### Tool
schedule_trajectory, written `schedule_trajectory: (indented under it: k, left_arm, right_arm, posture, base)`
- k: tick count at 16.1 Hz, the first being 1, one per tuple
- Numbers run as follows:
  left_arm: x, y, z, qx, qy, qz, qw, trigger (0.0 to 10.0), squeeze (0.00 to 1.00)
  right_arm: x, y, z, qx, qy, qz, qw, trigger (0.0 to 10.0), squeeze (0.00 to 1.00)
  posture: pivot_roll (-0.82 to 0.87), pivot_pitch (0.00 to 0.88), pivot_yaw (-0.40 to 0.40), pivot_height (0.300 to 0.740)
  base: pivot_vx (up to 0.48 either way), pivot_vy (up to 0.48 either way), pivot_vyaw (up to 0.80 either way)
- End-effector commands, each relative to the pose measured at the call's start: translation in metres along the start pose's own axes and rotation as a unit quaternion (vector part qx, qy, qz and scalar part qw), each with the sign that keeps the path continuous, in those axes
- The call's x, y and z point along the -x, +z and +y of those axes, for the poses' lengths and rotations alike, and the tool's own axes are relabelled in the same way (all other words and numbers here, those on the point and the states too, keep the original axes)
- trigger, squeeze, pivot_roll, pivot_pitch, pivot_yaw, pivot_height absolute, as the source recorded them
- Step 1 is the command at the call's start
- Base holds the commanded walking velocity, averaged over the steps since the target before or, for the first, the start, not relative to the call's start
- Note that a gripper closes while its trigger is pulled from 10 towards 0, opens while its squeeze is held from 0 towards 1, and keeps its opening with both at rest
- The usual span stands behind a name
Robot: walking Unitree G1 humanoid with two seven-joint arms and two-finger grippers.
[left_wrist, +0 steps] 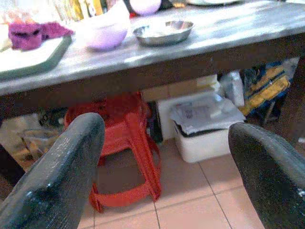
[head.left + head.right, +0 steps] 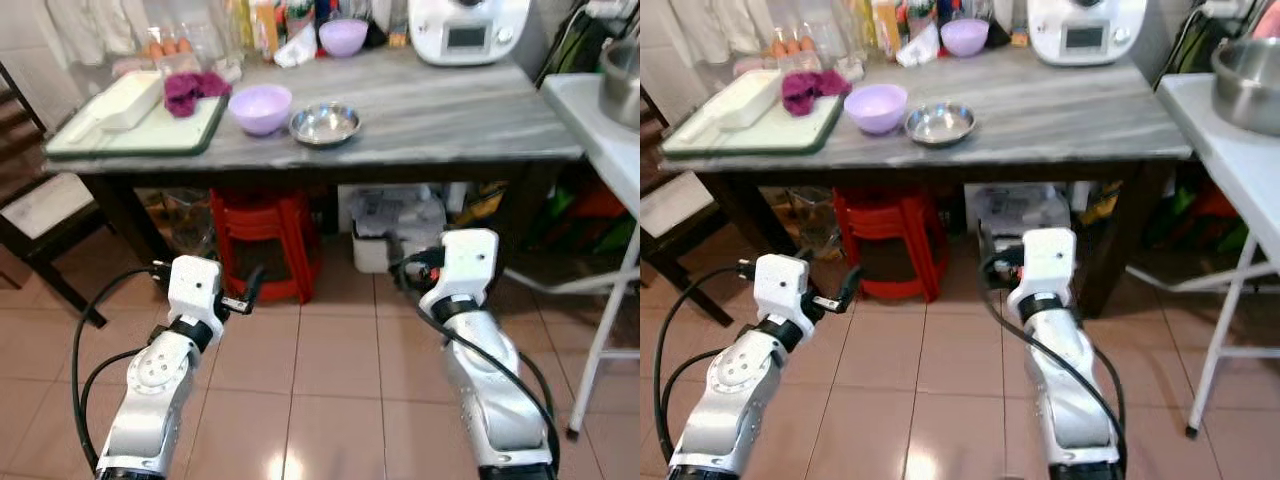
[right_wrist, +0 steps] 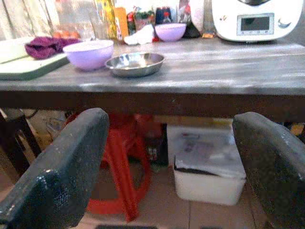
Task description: Setting the table
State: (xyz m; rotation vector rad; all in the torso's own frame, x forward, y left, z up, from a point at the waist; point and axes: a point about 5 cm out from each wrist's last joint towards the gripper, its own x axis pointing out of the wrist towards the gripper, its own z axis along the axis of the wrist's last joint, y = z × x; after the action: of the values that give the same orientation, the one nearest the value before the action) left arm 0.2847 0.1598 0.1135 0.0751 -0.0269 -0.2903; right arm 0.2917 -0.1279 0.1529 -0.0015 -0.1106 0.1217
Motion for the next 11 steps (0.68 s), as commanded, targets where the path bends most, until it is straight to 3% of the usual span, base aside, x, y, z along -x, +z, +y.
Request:
schedule_trajectory:
  k: [1,6,11]
  left_arm:
    - [-0.0001,-0.0001,-0.003,0.003,-0.009,0.002,1.0,10.0,0.0]
    - [-0.0008,0.0016,0.0003,-0.002,-0.013,0.002,1.0,10.0,0.0]
    - [-0.0007,0.0012,-0.0019,-0.001,-0.015,0.001,1.0,10.0,0.0]
  right_arm:
    - [0.0007,-0.0006,-0.0041,-0.002,-0.008,0.005,1.0,10.0,0.0]
    - [0.0014,0.0006,-0.0042,-0.011,-0.012,-0.001,1.0,10.0,0.0]
    - [0.0005,0.0015,-0.008,-0.01,-0.017,0.0,1.0,10.0,0.0]
  posture:
    - [-0.17,0.068,0.102,0.74]
    - [-0.17,0.073,0.111,0.74]
    - [-0.17,0.077,0.107,0.74]
  base:
    - [0.0,-0.48,0.0]
    - [0.0,-0.48,0.0]
    - [0.0,-0.48,-0.39]
